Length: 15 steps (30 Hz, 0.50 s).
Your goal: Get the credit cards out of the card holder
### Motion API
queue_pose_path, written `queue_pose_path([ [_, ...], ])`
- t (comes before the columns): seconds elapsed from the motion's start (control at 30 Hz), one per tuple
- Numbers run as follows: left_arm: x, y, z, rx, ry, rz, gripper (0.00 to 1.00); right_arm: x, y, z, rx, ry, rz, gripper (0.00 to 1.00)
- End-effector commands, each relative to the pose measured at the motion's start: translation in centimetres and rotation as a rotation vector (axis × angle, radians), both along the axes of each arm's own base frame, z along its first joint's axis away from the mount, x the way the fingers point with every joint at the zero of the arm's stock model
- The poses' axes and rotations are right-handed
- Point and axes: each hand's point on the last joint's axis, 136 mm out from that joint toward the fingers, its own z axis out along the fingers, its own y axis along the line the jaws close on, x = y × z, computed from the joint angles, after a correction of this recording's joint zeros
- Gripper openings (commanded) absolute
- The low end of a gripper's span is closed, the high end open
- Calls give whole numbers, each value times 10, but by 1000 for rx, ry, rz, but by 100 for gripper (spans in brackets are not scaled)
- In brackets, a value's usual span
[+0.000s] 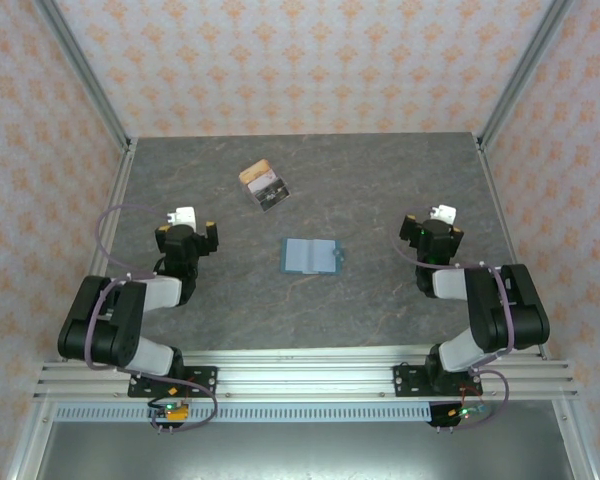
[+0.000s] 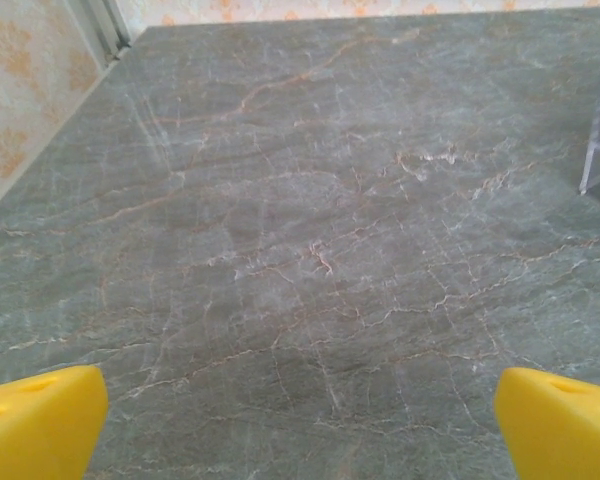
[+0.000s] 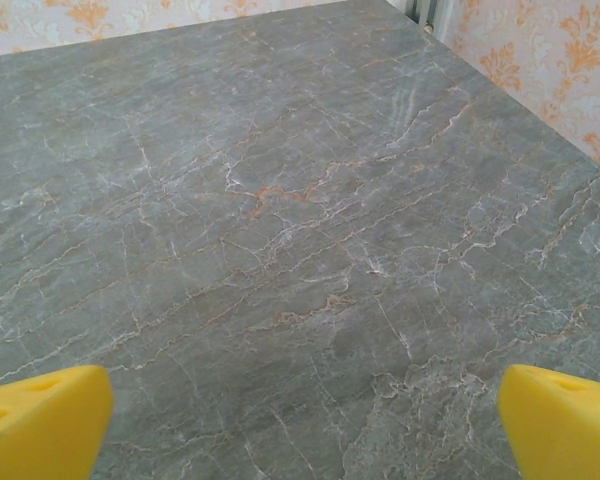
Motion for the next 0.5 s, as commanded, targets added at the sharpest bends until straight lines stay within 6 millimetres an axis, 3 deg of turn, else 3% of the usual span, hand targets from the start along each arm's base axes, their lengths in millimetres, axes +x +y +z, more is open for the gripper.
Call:
queue_pose_path([
  [0.0, 12, -2, 14, -10, -69, -13, 100, 4, 1, 6, 0, -34, 11, 99],
  [0.47, 17, -1, 11, -25, -38, -19, 100, 4, 1, 7, 2, -33, 11, 99],
])
